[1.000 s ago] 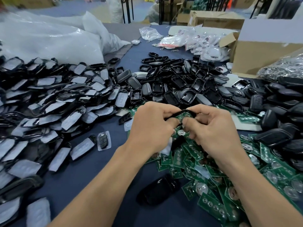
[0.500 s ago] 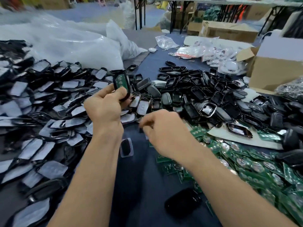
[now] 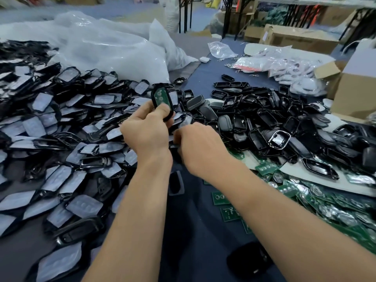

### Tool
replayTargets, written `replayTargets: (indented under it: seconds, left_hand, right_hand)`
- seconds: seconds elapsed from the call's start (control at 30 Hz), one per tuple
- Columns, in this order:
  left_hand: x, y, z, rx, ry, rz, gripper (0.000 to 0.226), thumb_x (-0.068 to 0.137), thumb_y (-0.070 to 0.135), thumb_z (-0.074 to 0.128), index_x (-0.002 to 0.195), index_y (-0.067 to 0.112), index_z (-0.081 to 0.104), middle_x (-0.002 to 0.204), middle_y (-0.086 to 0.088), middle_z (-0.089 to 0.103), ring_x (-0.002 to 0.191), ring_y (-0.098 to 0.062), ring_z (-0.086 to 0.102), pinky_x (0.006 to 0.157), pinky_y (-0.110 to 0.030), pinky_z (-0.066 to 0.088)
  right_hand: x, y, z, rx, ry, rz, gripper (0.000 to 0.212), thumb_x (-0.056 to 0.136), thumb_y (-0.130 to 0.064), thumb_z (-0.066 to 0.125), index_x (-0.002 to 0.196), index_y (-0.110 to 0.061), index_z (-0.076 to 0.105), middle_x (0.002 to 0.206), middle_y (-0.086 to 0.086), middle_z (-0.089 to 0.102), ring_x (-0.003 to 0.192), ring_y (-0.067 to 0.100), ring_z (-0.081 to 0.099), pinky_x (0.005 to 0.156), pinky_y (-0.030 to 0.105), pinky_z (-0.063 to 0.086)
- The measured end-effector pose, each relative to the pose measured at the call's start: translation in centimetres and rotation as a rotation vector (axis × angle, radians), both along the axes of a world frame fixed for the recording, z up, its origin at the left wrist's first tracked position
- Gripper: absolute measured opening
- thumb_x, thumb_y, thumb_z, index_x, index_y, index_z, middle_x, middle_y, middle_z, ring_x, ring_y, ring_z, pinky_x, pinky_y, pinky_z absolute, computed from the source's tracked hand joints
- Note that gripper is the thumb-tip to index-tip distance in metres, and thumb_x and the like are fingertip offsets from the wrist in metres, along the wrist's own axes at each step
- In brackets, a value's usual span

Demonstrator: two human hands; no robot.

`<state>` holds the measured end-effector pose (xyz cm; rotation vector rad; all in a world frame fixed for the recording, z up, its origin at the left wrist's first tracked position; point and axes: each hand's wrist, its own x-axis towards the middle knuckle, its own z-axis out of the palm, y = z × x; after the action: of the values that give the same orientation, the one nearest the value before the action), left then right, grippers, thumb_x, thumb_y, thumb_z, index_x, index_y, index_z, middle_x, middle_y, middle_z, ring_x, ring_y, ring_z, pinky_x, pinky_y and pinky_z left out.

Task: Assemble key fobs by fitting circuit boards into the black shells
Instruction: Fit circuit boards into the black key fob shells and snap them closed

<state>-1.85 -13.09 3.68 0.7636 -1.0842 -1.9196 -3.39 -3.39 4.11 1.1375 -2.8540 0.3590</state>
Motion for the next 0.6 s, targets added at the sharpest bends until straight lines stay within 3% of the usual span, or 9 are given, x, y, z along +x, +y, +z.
replayTargets:
  seconds: [0.07,0.13,0.23,0.33,0.4,0.53,0.6]
  left_hand:
    - [-0.1,0.1,0.0,0.009,0.001,-0.001,0.023,0.081,-0.008,0.074,0.076,0.014,0.08,0.075,-0.006,0.078,0.064,-0.02,0.072,0.057,-0.022,0.054]
    - [-0.1,0.2,-0.1,0.009,0.004,-0.006,0.026,0.081,-0.008,0.074,0.072,0.016,0.079,0.074,-0.005,0.078,0.064,-0.019,0.071,0.057,-0.022,0.054]
    - [-0.1,0.4,-0.1,-0.02,-0.005,-0.024,0.022,0.081,-0.007,0.075,0.074,0.014,0.081,0.075,-0.007,0.078,0.063,-0.018,0.071,0.058,-0.022,0.055]
    - [-0.3,1.1,-0.3,-0.083,-0.03,-0.049,0.015,0.081,-0.006,0.076,0.082,0.008,0.082,0.073,-0.004,0.078,0.061,-0.018,0.069,0.057,-0.024,0.055]
    - [-0.4,1.8,-0.3,-0.142,-0.039,-0.082,0.016,0.082,-0.006,0.076,0.083,0.008,0.081,0.071,-0.003,0.077,0.059,-0.017,0.068,0.056,-0.024,0.054]
    - [-0.3,4.2,-0.6,-0.268,-0.115,-0.237,0.023,0.082,-0.004,0.078,0.082,0.019,0.078,0.071,0.0,0.078,0.064,-0.018,0.075,0.055,-0.019,0.055]
    - [-0.2,6.4,-1.0,-0.302,-0.144,-0.371,0.026,0.079,-0.002,0.081,0.079,0.023,0.077,0.073,0.0,0.079,0.066,-0.022,0.077,0.054,-0.02,0.055]
  right_hand:
    - [0.1,0.7,0.4,-0.003,0.012,-0.016,0.004,0.088,-0.015,0.065,0.088,-0.019,0.066,0.074,-0.003,0.05,0.092,0.03,0.062,0.07,0.032,0.033]
    - [0.2,2.2,0.8,-0.02,-0.043,-0.057,0.017,0.087,-0.013,0.066,0.098,-0.022,0.076,0.086,0.004,0.069,0.089,0.032,0.066,0.07,0.032,0.047]
    - [0.7,5.0,0.9,-0.122,-0.166,-0.105,0.033,0.081,-0.003,0.067,0.095,-0.029,0.082,0.08,0.003,0.072,0.077,0.029,0.065,0.069,0.037,0.057]
    - [1.4,7.5,-0.2,-0.196,-0.104,-0.15,0.038,0.085,-0.004,0.066,0.103,-0.034,0.082,0.094,-0.004,0.073,0.089,0.02,0.065,0.08,0.033,0.055]
    - [1.9,9.0,-0.9,-0.341,-0.037,-0.183,0.031,0.094,-0.009,0.066,0.106,-0.032,0.082,0.11,-0.011,0.072,0.103,0.008,0.06,0.092,0.022,0.049]
    - [3.2,12.6,-2.4,-0.626,0.098,-0.27,0.025,0.092,-0.003,0.073,0.102,-0.024,0.083,0.109,-0.011,0.076,0.101,-0.004,0.059,0.092,0.007,0.044]
    - [3.8,14.7,-3.0,-0.747,0.051,-0.329,0.026,0.092,-0.002,0.073,0.103,-0.023,0.083,0.112,-0.01,0.075,0.107,-0.005,0.062,0.094,0.001,0.042]
